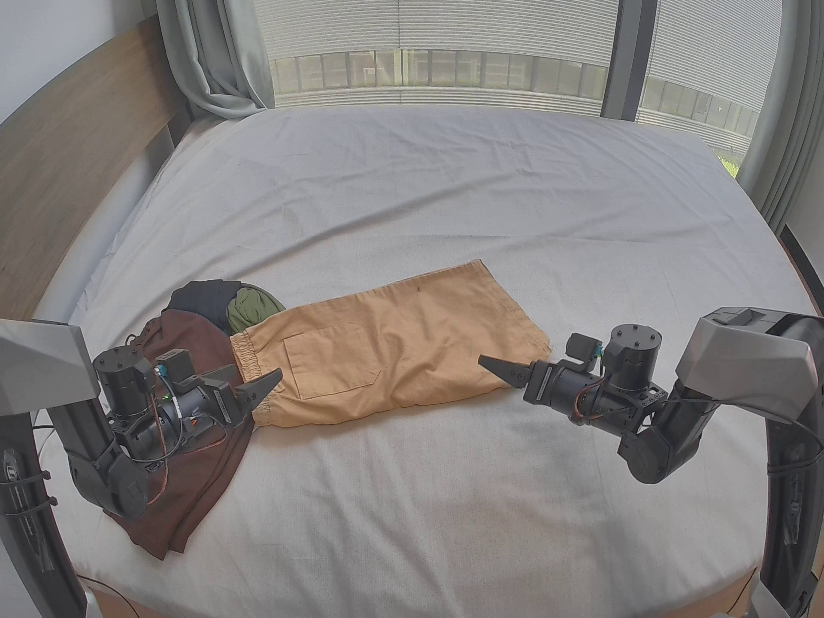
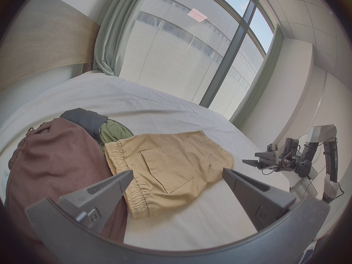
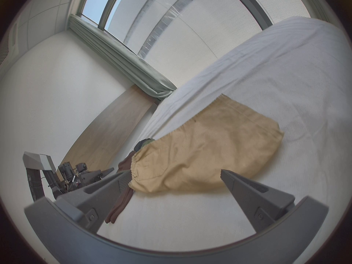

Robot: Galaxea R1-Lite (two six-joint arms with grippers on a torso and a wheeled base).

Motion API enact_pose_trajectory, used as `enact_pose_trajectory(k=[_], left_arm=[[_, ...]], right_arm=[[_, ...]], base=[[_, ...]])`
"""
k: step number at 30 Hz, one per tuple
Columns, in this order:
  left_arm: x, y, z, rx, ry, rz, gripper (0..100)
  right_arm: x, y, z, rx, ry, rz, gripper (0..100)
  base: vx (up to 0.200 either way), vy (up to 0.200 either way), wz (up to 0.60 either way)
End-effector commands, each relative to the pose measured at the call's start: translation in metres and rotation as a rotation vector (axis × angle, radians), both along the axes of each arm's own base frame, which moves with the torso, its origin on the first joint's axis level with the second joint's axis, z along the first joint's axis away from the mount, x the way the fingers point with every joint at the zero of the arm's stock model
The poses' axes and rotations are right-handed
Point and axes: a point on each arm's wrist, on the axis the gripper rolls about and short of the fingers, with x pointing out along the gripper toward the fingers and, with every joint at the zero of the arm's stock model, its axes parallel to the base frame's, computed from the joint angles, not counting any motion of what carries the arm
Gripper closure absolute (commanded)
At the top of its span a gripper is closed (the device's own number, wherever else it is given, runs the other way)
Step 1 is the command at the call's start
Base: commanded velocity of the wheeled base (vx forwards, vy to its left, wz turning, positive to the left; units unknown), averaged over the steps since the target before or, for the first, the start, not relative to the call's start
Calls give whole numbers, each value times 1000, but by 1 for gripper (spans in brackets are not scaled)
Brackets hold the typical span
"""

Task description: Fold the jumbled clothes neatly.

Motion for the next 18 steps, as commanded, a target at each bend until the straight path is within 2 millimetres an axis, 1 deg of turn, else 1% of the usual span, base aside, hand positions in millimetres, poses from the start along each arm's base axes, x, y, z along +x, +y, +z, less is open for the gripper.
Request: enact_pose_trajectory(k=[1, 5, 6, 7, 8, 13, 18], left_arm=[[0, 0, -3, 0, 11, 2, 0], [0, 0, -3, -1, 12, 2, 0], [0, 0, -3, -1, 12, 2, 0], [0, 0, -3, -1, 12, 2, 0], [0, 1, -5, -1, 18, 3, 0], [0, 1, -5, -2, 19, 5, 0], [1, 2, -7, -3, 26, 6, 0]], right_arm=[[1, 0, -26, -23, 59, 0, 0], [4, 1, -32, -26, 67, 0, 0], [6, 1, -38, -29, 75, -2, 0], [6, 1, -38, -29, 75, -2, 0], [10, 3, -43, -28, 76, -4, 0], [16, 7, -55, -33, 92, -4, 0], [23, 10, -63, -34, 95, -3, 0]], base=[[0, 0, 0], [0, 0, 0], [0, 0, 0], [0, 0, 0], [0, 0, 0], [0, 0, 0], [0, 0, 0]])
